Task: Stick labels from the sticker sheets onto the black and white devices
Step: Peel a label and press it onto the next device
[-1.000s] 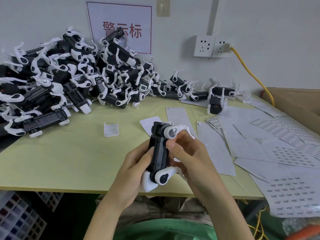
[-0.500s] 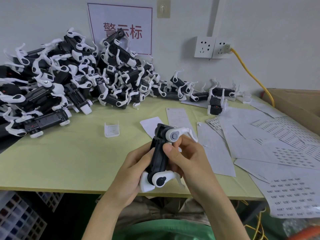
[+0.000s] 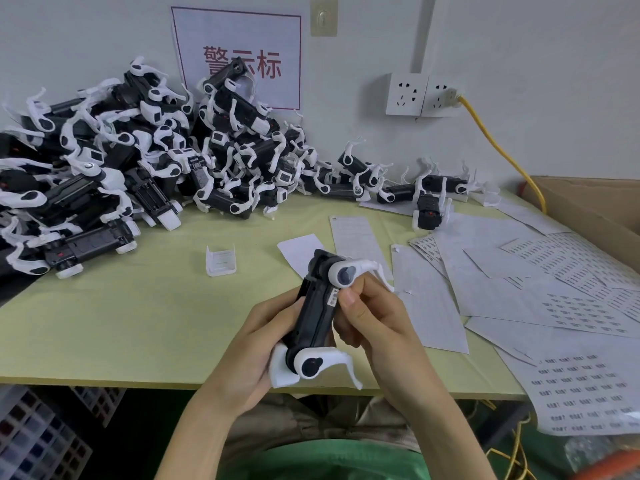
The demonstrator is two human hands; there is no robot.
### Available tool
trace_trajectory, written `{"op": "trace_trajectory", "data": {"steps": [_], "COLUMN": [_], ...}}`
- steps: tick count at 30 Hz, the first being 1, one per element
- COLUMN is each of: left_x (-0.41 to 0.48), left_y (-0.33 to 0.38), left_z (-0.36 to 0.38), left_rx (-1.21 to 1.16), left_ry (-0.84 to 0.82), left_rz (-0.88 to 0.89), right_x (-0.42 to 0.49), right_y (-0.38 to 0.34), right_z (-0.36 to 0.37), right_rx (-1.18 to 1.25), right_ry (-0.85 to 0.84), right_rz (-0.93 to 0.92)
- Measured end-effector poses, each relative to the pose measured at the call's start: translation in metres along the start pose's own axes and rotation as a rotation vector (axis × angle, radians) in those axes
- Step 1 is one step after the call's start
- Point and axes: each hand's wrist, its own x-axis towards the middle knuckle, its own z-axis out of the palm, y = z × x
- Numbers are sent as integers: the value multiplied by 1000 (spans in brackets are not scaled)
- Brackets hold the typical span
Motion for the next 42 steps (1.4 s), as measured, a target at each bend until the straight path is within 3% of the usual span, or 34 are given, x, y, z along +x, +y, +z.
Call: {"op": "trace_trajectory", "data": {"steps": [4, 9, 15, 23, 28, 31, 35, 37, 39, 42], "left_x": [-3, -3, -2, 1, -5, -3, -1, -1, 0, 0], "left_y": [-1, -6, -4, -9, -13, -5, -3, -3, -2, -3], "left_z": [3, -1, -1, -9, -10, -4, 1, 1, 2, 4], "left_rx": [15, -17, 45, -14, 66, 18, 51, 49, 50, -20], "left_ry": [-32, 4, -30, -26, 32, 33, 15, 25, 28, 5], "left_rz": [5, 24, -25, -19, 108, 57, -15, -38, -51, -102], "right_x": [2, 1, 0, 1, 2, 0, 0, 2, 7, 7], "right_y": [4, 5, 2, 5, 7, 3, -6, -14, -24, -34], "right_z": [0, 8, 11, 6, 6, 1, -13, -27, -38, -42], "right_rx": [31, 140, -35, -44, -100, -45, 251, 168, -6, -228], "right_ry": [75, -23, 170, 38, 21, 144, 404, 436, 287, -77], "right_rz": [18, -4, -16, -7, -25, -102, -215, -267, -300, -177]}}
